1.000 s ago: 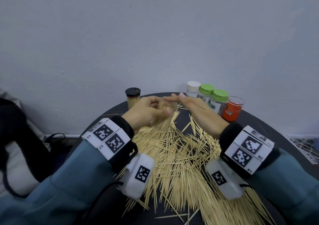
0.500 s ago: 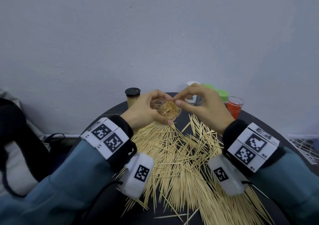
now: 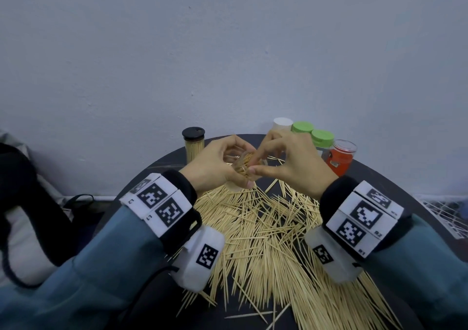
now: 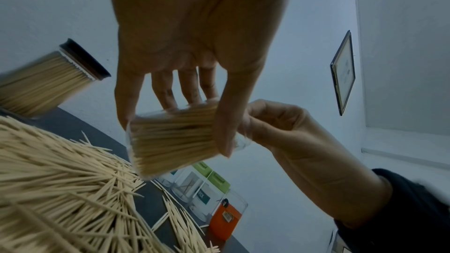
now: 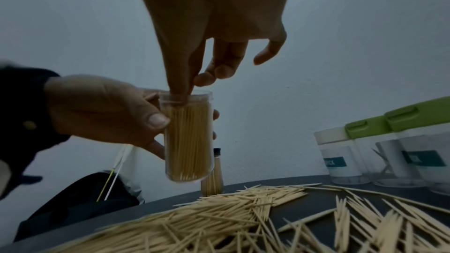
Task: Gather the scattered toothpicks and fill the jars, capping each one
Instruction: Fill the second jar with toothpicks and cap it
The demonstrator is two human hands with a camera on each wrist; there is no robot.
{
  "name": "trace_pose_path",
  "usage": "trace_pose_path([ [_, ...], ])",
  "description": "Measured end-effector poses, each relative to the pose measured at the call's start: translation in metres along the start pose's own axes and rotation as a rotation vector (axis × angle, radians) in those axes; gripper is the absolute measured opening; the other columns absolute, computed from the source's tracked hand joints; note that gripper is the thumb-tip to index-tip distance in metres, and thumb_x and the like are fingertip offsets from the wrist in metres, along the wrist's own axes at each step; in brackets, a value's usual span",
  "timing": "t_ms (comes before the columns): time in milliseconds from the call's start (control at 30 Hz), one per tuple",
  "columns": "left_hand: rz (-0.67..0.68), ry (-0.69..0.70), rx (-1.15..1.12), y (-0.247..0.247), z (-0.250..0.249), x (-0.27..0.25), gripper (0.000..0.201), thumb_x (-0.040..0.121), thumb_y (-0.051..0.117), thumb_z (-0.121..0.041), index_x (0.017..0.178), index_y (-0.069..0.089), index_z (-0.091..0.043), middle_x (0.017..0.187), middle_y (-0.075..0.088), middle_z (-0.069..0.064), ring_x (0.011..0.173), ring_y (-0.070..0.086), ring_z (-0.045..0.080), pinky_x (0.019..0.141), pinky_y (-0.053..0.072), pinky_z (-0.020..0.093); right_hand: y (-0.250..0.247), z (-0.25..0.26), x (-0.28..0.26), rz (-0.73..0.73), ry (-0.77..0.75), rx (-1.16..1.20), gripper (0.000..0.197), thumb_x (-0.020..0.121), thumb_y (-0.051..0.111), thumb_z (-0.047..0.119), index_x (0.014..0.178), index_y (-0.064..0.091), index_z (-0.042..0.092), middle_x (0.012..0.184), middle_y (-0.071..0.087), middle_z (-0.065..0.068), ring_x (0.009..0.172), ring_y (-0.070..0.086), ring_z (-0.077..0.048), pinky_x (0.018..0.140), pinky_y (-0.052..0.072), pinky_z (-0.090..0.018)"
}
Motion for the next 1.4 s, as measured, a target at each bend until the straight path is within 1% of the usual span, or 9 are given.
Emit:
trace_pose_path([
  [167,0.004,0.005,0.025,0.002,0.001,0.001,0.053,0.057,0.084,0.001,0.096,0.058,-0.025,0.101,0.063,-0.007,0.100,0.059,0.012,0.084,0.044,0.022,0.001,0.000,-0.002,0.029,-0.024,-0.379,0.019,0.087,0.053,0.046,0.092,0.063,0.030,0.088,0.043,0.016,0.085,0.039,-0.001,0.087,0.016,-0.030],
  [433,-0.145,0.019,0.104,-0.003,0.002,0.004,0.053,0.053,0.088,-0.009,0.093,0.059,-0.027,0.104,0.066,0.000,0.100,0.062,0.019,0.092,0.051,0.040,-0.004,0.000,-0.002,-0.068,-0.010,-0.592,0.017,0.090,0.055,0.035,0.089,0.065,0.022,0.093,0.057,0.005,0.091,0.056,-0.017,0.091,0.020,-0.040],
  [533,-0.137,0.028,0.115,-0.001,0.000,0.003,0.054,0.051,0.089,-0.011,0.095,0.061,-0.027,0.104,0.066,-0.001,0.100,0.062,0.019,0.090,0.051,0.038,0.002,-0.001,-0.005,0.028,0.047,-0.497,0.017,0.093,0.047,0.041,0.095,0.060,0.030,0.096,0.048,0.015,0.097,0.050,-0.008,0.092,0.017,-0.034],
  [667,-0.135,0.021,0.131,-0.002,0.001,0.002,0.055,0.053,0.089,-0.013,0.099,0.061,-0.025,0.104,0.065,-0.003,0.098,0.062,0.016,0.084,0.052,0.033,0.008,0.000,-0.006,0.052,0.091,-0.296,0.012,0.091,0.048,0.044,0.083,0.051,0.036,0.086,0.045,0.017,0.081,0.043,-0.002,0.085,0.019,-0.031],
  [833,-0.124,0.005,0.134,-0.003,0.001,0.001,0.056,0.054,0.089,-0.013,0.102,0.062,-0.024,0.104,0.064,-0.004,0.099,0.061,0.015,0.085,0.051,0.032,0.006,-0.007,-0.004,0.030,0.118,-0.196,0.013,0.082,0.059,0.048,0.077,0.061,0.036,0.073,0.048,0.019,0.076,0.046,-0.002,0.075,0.014,-0.027],
  [967,-0.108,-0.011,0.116,-0.003,0.001,0.002,0.057,0.053,0.089,-0.011,0.101,0.062,-0.023,0.103,0.066,0.000,0.095,0.064,0.018,0.084,0.054,0.036,0.002,-0.014,-0.001,-0.002,0.135,0.025,0.014,0.080,0.066,0.040,0.082,0.073,0.028,0.075,0.060,0.014,0.072,0.054,-0.008,0.083,0.041,-0.036],
  [1100,-0.131,-0.020,0.073,-0.011,0.000,0.004,0.052,0.054,0.087,-0.006,0.094,0.061,-0.025,0.103,0.064,0.003,0.092,0.062,0.019,0.079,0.051,0.031,-0.006,-0.019,0.001,-0.056,0.199,0.118,0.014,0.087,0.062,0.025,0.092,0.071,0.016,0.080,0.066,0.001,0.069,0.053,-0.008,0.061,0.039,-0.011],
  [1233,-0.183,-0.027,0.058,-0.026,-0.001,0.005,0.049,0.056,0.086,-0.006,0.087,0.058,-0.031,0.091,0.058,-0.009,0.080,0.054,0.007,0.076,0.044,0.027,0.010,-0.039,0.004,0.270,0.368,-0.013,0.022,0.088,0.061,0.022,0.107,0.062,0.011,0.105,0.064,-0.002,0.091,0.057,-0.010,0.070,0.041,-0.009],
  [1400,-0.206,-0.019,0.018,-0.040,-0.004,0.007,0.050,0.060,0.084,-0.002,0.099,0.058,-0.020,0.084,0.054,-0.012,0.075,0.050,0.000,0.068,0.043,0.019,0.046,-0.046,0.031,0.620,0.476,-0.324,0.044,0.085,0.064,0.034,0.116,0.059,0.003,0.117,0.062,-0.008,0.108,0.057,-0.023,0.092,0.046,-0.032],
])
Point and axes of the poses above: each hand's wrist, its own x-axis towards the middle knuckle, its own y-axis out of the palm, z = x × y, the point moved 3 cm from there along x, towards the middle knuckle
